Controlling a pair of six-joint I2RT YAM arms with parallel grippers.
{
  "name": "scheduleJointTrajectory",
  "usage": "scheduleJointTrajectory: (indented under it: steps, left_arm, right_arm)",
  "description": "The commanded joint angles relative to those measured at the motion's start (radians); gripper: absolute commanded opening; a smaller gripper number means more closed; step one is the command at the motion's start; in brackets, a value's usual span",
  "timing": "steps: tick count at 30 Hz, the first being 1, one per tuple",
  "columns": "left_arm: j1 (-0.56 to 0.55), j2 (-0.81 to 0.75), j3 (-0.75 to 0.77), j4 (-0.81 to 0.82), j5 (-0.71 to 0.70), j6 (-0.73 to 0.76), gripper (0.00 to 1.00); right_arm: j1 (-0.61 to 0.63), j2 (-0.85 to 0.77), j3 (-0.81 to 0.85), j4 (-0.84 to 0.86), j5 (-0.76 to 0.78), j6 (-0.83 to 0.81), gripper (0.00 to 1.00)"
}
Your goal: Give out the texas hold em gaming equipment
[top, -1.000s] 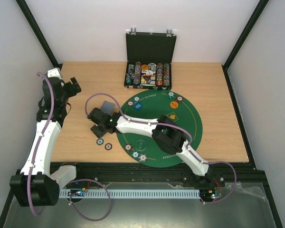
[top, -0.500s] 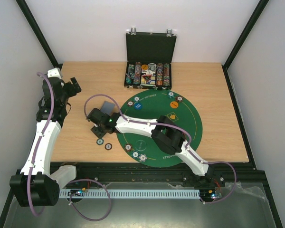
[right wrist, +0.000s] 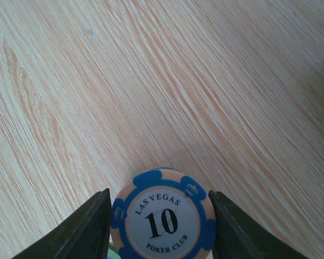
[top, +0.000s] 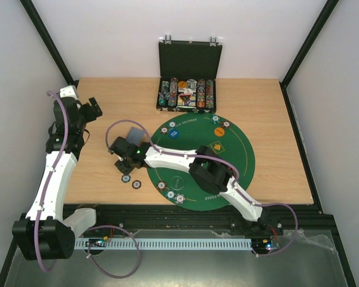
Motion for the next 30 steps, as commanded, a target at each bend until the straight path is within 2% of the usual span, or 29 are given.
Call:
scheduleJointTrajectory:
  steps: [1,10,20,30]
  left_arm:
    - [0.003,-0.011,-0.008,0.015,-0.003,0.009,0.99]
    - [0.003,-0.009,-0.007,0.014,-0.003,0.009,0.99]
    - [0.003,-0.011,-0.009,0.014,-0.006,0.009,1.0]
    - [0.003,-0.011,-0.008,0.016,-0.004,0.009,0.99]
  right_arm:
    - [-0.001,0.017,0.037,-0.026,0.016,-0.011,0.46]
    - [-0.002,0.004,0.048,-0.019,0.035,-0.009,0.34]
    - [-0.01,-0.094,0.034,0.003,0.067,0.015,0.33]
    - [-0.167,-0.218,-0.155,0.071,0.068,0.046,0.33]
